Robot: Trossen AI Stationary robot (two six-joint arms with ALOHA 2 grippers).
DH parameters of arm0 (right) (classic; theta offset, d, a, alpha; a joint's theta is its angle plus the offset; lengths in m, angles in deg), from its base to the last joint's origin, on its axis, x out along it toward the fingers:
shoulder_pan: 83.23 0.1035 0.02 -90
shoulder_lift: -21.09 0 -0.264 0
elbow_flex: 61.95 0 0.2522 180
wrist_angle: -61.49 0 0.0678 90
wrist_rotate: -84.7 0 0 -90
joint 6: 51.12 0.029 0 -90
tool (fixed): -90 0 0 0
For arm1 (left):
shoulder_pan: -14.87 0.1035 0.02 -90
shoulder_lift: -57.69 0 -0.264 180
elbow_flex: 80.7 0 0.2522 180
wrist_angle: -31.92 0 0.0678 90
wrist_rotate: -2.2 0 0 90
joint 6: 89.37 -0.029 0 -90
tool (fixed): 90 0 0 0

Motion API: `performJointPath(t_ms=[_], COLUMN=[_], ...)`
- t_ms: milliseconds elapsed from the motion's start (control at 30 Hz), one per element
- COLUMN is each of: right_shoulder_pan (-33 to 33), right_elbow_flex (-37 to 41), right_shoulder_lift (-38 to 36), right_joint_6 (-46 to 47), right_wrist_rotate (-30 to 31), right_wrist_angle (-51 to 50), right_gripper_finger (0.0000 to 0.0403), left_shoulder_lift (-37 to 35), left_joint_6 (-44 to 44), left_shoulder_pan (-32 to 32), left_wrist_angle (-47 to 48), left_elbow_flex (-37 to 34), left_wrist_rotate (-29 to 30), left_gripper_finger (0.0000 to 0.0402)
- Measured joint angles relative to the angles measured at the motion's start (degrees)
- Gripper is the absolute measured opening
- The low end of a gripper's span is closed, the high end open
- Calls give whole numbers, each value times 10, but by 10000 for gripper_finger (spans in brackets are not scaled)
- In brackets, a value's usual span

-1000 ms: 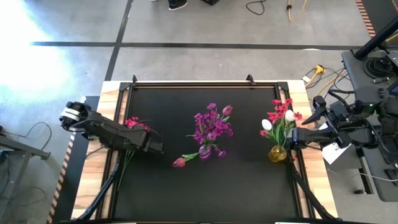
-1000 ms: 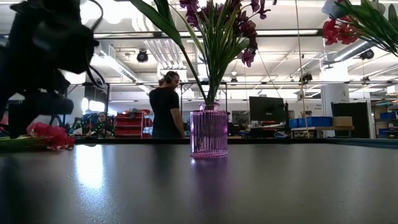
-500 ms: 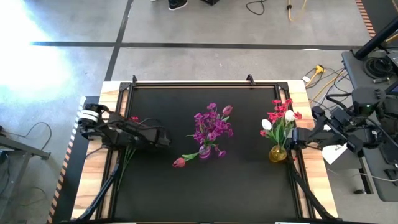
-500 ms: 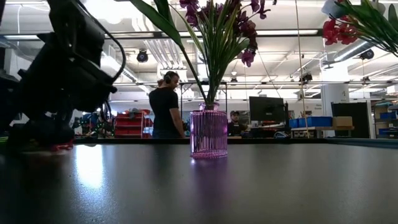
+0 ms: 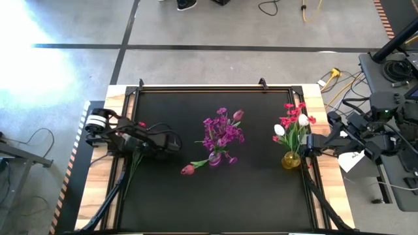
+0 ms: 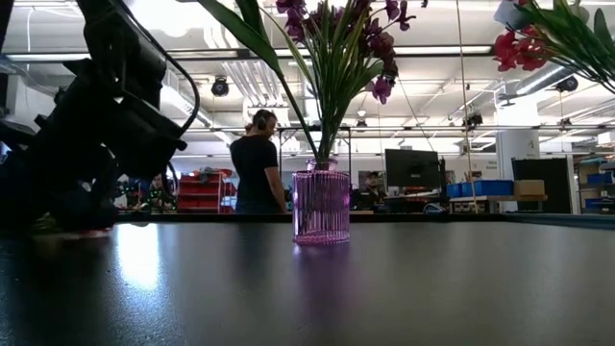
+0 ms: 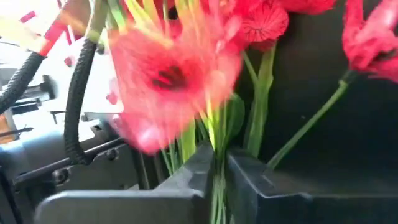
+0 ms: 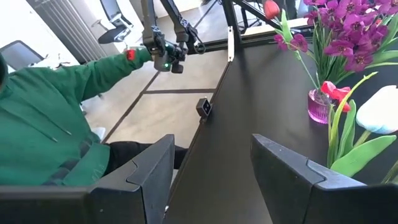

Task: Sort flowers into vase by color
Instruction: Put the red flowers into the yellow vase

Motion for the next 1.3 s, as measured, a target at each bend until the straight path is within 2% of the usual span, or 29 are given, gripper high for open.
performJointPath(t_ms=[133,300,433,533,600,667,800,867,967,1067,1167,1300], right_shoulder_pan=[0,0,0,0,0,0,0,0,0,0,0,0], right_elbow_flex=[0,0,0,1,8,14,24,30,39,49,59,70], right_shoulder_lift=[0,0,0,0,0,0,1,1,1,4,15,44], right_joint_6=[8,8,0,-7,-3,2,-2,-6,-23,-38,-39,-39], right_wrist_rotate=[0,0,4,23,33,35,61,94,140,188,214,227], right_wrist_angle=[0,0,0,11,49,98,193,227,264,287,315,382], right_gripper_finger=[201,201,201,201,201,201,201,201,201,201,201,201], left_shoulder_lift=[-27,-97,-179,-244,-275,-298,-314,-311,-294,-263,-221,-152], left_joint_6=[8,49,120,130,85,9,-206,-341,-559,-747,-841,-872], left_shoulder_pan=[-5,-26,-54,-76,-89,-95,-95,-95,-95,-95,-95,-93], left_wrist_angle=[5,63,128,110,69,24,-106,-197,-365,-539,-634,-659], left_elbow_flex=[13,73,132,173,203,236,315,356,416,470,523,599], left_wrist_rotate=[26,119,263,406,492,552,619,633,625,556,473,397], left_gripper_finger=[11,3,2,1,1,1,1,0,0,0,0,0])
